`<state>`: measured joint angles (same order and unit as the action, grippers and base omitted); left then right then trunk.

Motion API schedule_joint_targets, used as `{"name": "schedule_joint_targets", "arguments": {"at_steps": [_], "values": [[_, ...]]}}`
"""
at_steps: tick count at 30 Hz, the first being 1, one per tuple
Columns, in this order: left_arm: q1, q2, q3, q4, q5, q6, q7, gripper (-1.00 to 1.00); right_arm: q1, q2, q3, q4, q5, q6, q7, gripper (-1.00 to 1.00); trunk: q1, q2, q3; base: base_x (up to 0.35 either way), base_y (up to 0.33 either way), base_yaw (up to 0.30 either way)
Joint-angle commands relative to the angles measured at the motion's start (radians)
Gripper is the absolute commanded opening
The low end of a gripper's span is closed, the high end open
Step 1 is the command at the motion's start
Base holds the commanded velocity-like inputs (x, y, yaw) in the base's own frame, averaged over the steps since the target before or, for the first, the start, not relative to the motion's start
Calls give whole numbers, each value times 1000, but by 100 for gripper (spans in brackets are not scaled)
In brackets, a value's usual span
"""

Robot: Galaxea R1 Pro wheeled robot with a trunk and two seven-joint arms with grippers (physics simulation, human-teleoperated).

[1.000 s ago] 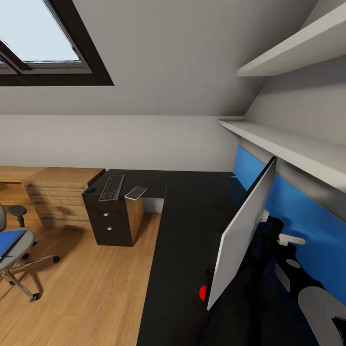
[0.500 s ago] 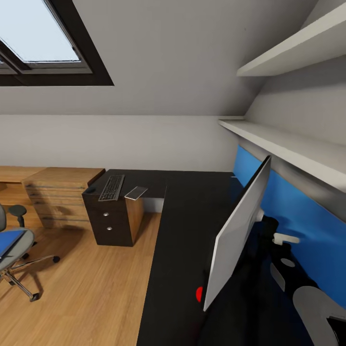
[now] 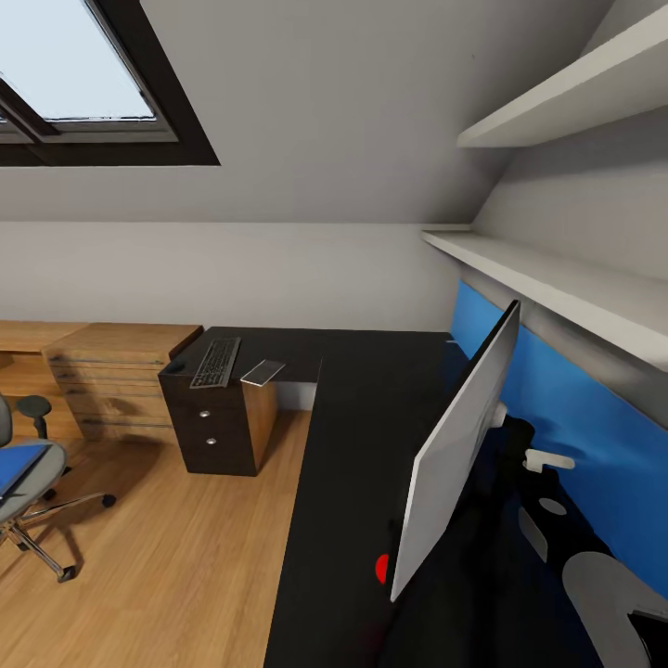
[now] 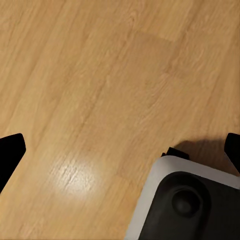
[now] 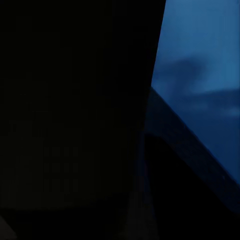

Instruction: In the bedroom, organize the workspace by keeping the computer under the desk, ensuring the monitor is on the desk, placing the keyboard on the desk next to the monitor, placing the mouse on the desk next to the keyboard, moving the folder from the swivel chair onto the desk next to the mouse, stacking the notebook on top of the folder with the pen on top of the notebook, and positioning the swivel chair next to the desk.

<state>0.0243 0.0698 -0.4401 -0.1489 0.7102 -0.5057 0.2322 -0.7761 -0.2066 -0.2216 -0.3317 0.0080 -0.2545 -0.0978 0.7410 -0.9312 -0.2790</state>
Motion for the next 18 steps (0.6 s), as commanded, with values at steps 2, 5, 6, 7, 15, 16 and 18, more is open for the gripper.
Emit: {"name": "schedule_joint_targets", "arguments": {"at_steps": [2, 5, 6, 7, 15, 16, 18], "values": [[0, 2, -8, -3, 4, 0, 9, 100, 0, 1, -4, 7, 0, -3, 0, -100, 0, -1, -1, 0, 0, 0], [0, 2, -8, -3, 5, 0, 8, 100, 0, 1, -4, 7, 1, -3, 0, -100, 0, -1, -1, 16, -14, 0], [0, 2, -8, -2, 6, 0, 8, 100, 0, 1, -4, 8, 1, -3, 0, -100, 0, -1, -1, 91, -78, 0], [0, 3, -8, -2, 7, 0, 8, 100, 0, 1, -4, 8, 5, -3, 0, -100, 0, -1, -1, 109, -89, 0], [0, 4, -8, -2, 8, -1, 10, 100, 0, 1, -4, 23, 2, -3, 0, -100, 0, -1, -1, 34, -28, 0], [0, 4, -8, -2, 8, -1, 10, 100, 0, 1, -4, 23, 2, -3, 0, -100, 0, -1, -1, 4, -4, 0], [0, 4, -8, -2, 8, -1, 10, 100, 0, 1, -4, 23, 2, -3, 0, -100, 0, -1, -1, 2, -2, 0]]}}
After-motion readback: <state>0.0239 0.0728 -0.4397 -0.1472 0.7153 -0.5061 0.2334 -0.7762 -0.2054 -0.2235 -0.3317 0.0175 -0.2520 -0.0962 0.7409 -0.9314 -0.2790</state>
